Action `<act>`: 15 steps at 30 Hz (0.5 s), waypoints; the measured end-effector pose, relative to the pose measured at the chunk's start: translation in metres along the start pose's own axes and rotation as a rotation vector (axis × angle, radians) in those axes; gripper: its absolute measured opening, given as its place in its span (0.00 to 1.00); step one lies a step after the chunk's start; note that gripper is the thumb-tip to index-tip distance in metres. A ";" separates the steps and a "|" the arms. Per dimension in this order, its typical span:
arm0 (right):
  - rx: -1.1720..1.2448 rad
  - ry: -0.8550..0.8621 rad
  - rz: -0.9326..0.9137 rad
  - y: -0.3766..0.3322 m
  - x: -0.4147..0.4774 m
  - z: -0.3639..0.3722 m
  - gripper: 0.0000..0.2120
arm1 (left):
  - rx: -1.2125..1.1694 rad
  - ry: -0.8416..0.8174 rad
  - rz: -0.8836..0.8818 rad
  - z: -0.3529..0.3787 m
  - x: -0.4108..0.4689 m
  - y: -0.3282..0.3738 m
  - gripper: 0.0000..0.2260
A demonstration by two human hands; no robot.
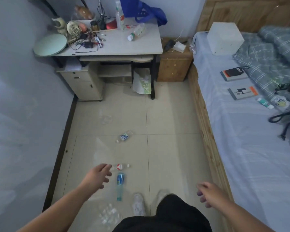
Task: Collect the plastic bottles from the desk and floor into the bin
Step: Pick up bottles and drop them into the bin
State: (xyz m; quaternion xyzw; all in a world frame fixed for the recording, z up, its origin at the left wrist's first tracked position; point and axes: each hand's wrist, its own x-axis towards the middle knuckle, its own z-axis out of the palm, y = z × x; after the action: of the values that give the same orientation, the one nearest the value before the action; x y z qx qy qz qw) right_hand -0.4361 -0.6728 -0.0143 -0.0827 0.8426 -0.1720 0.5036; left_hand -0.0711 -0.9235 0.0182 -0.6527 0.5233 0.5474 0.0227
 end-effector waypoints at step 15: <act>-0.064 -0.103 -0.026 -0.172 0.162 -0.106 0.06 | -0.028 0.098 -0.019 0.006 0.120 0.176 0.09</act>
State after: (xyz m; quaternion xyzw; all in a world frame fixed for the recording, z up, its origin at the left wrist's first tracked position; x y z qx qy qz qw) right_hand -0.6125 -0.8612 -0.0370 -0.1186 0.8196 -0.1469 0.5410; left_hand -0.2176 -1.0785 0.0232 -0.6839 0.5100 0.5217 -0.0069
